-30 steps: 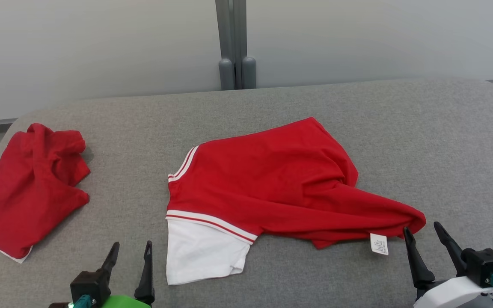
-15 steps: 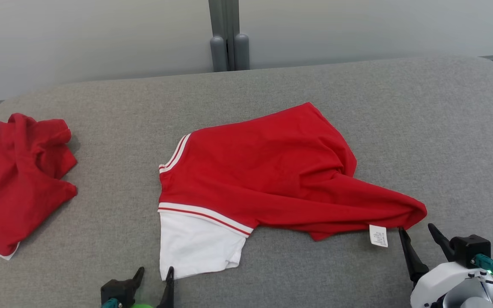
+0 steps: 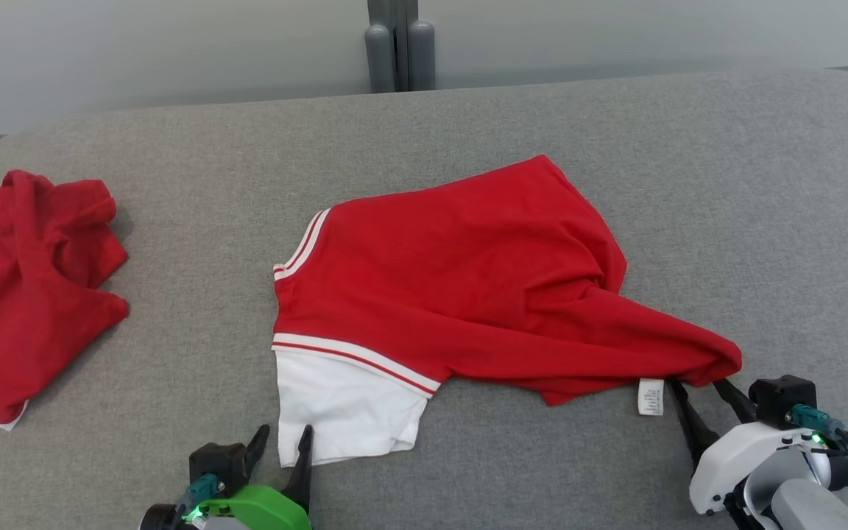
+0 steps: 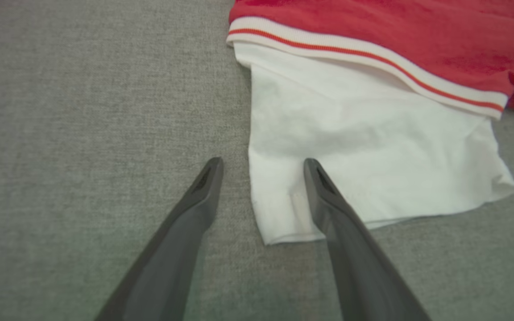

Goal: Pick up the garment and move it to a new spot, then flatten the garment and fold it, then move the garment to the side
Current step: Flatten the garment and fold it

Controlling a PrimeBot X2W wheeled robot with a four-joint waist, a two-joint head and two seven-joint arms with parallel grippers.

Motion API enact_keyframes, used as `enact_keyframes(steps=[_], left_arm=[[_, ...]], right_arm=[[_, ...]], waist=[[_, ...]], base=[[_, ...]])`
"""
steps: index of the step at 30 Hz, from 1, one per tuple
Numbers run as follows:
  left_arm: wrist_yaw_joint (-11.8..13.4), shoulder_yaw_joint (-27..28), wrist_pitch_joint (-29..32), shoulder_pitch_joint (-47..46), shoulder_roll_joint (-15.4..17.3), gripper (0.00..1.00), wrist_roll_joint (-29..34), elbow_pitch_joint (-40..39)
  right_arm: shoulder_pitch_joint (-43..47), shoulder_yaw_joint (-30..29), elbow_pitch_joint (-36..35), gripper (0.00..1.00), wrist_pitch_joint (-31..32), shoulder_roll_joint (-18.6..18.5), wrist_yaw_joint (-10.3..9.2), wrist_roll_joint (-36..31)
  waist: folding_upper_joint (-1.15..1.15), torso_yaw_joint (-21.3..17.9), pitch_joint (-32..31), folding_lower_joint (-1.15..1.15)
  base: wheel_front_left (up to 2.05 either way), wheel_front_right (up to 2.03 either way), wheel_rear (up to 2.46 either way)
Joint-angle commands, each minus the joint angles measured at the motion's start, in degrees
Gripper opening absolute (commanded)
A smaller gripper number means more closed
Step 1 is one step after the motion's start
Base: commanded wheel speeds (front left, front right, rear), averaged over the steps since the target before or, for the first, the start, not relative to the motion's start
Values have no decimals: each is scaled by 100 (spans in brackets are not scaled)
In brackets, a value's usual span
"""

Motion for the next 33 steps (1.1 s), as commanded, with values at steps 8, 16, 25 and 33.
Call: enact_keyframes(steps=[8,16,25,33], left_arm=[[-38,-296,41,-69,-25,0,-674,-219],[-40,18,34,141,-15,0,-665,-1317],[-46,228,82,-538,233,0,-579,-2389],[-48,90,794,-2767,763,0,-797,-2503]], right_arm=[[32,470,-375,0,-19,-261,-2,375],[639,596,-1917,0,-19,-560,-4,181],[169,739,-2986,0,-19,-727,-3,217],[-1636,842,-2805,0,-19,-920,-3,842]], waist=[[0,2,22,0],[0,-57,-79,0],[0,-154,-11,0],[0,-267,723,0]], base=[[0,0,0],[0,0,0],[0,0,0],[0,0,0]])
